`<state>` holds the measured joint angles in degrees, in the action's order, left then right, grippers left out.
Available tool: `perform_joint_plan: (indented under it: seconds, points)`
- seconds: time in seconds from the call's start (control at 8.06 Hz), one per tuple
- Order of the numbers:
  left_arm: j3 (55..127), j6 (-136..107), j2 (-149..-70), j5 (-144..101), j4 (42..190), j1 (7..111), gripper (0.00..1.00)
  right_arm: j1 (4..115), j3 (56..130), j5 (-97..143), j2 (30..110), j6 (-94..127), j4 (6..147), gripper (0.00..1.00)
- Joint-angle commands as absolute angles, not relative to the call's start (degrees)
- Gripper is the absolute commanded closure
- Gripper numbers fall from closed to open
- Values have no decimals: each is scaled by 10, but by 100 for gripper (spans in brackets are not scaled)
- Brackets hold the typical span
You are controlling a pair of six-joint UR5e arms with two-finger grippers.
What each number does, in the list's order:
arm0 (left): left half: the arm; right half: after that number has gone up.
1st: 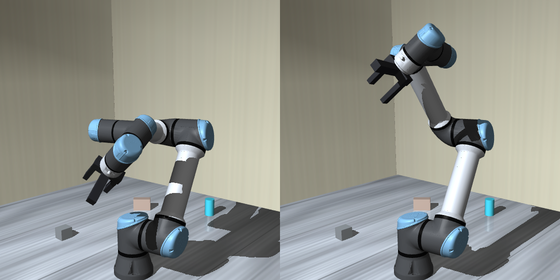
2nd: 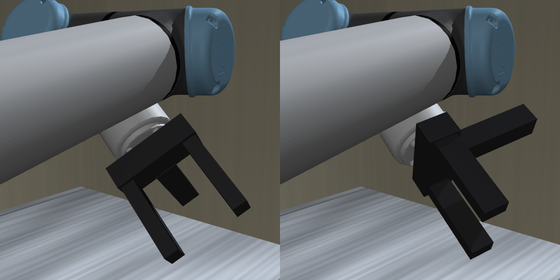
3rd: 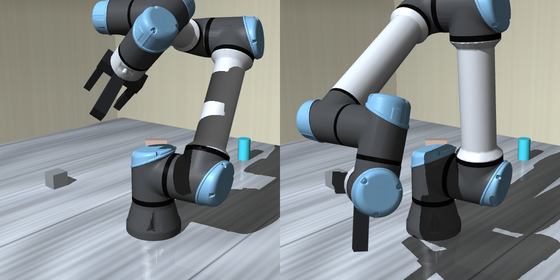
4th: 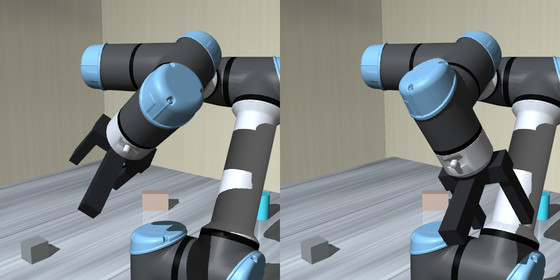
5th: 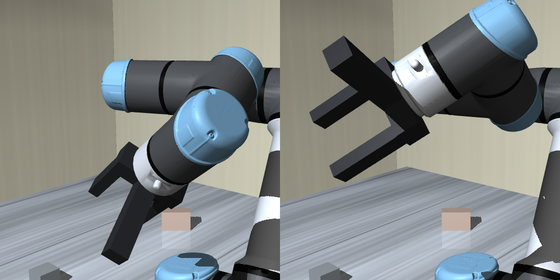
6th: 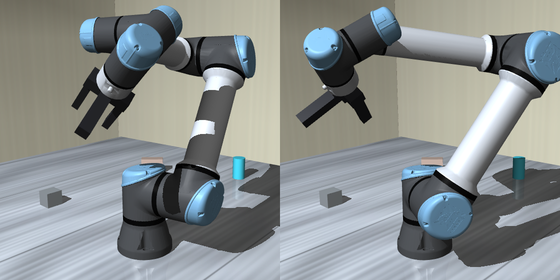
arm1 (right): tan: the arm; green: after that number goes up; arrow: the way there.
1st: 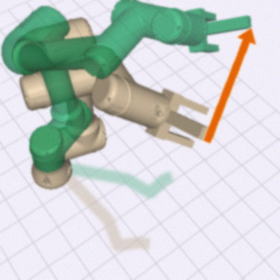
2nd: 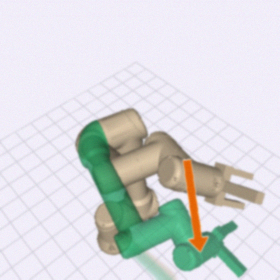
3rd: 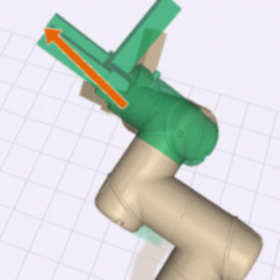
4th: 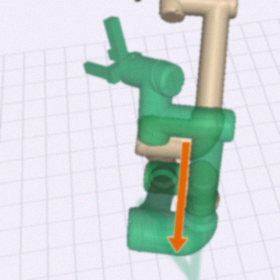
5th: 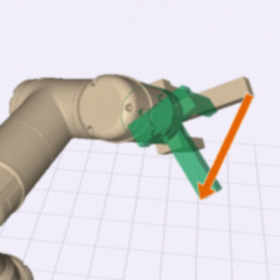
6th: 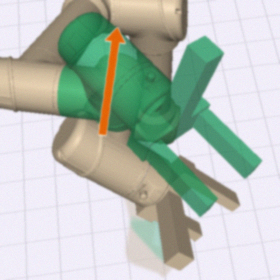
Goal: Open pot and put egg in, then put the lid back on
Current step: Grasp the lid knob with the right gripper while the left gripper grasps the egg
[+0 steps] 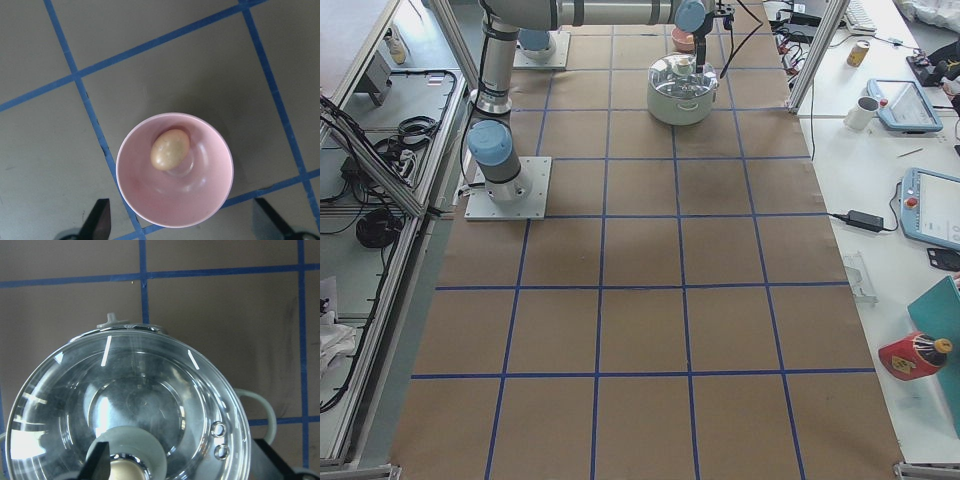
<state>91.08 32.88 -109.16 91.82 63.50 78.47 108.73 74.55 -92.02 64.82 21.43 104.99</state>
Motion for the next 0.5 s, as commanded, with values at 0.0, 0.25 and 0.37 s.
perform_joint_plan:
  seconds: [0.0,0.25,0.37]
  points:
    - [911,363,-1103,913,592,791,0,1113,738,-897,630,249,1054,0]
    - [911,429,-1121,914,592,790,0,1124,742,-897,626,250,1054,0]
    - [917,439,-1130,914,593,789,0,1124,748,-897,625,249,1054,0]
